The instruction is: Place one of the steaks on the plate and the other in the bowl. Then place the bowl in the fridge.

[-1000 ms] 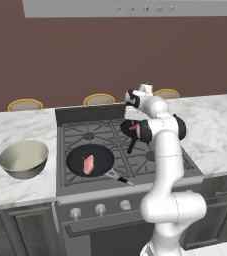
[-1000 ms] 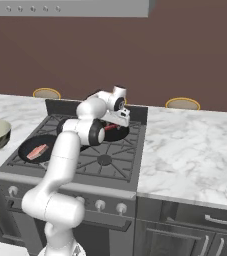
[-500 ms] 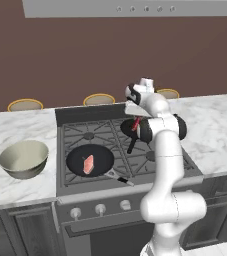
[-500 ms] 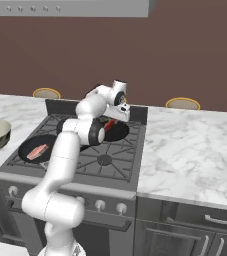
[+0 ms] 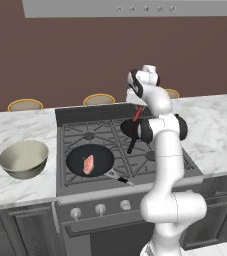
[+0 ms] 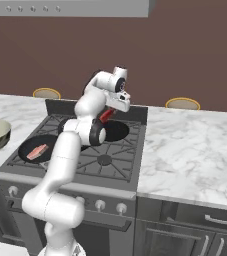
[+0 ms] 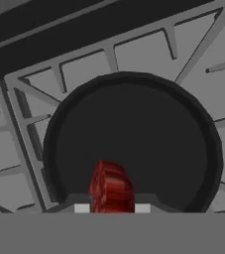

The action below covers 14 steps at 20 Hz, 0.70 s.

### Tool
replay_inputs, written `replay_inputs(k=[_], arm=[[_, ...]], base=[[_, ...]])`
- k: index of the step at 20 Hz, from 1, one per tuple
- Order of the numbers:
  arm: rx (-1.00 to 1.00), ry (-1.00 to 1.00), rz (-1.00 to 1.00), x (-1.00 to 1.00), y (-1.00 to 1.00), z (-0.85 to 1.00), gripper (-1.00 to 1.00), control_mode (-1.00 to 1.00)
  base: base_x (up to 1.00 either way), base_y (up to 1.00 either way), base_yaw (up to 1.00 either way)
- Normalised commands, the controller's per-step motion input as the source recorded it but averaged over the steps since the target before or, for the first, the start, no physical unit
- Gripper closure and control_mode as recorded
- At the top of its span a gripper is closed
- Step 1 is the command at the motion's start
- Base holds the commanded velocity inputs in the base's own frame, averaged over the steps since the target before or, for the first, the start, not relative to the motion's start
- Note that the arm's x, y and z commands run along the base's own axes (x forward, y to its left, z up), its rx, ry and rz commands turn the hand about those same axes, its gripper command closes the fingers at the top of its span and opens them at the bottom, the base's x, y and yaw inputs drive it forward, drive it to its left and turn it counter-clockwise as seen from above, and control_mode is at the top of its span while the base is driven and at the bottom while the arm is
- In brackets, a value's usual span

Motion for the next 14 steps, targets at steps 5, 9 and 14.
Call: replay_inputs(k=[5, 9, 14], arm=[[-0.09, -0.08, -0.13, -0.74, 0.30, 0.24, 1.00, -1.00], [-0.10, -0.01, -0.07, -1.00, 0.27, 0.43, 1.00, -1.00], [-0.04, -0.02, -0.05, -1.00, 0.19, 0.32, 1.00, -1.00]], base=[[0.00, 0.00, 0.00], [0.00, 0.00, 0.00], [0.00, 0.00, 0.00]])
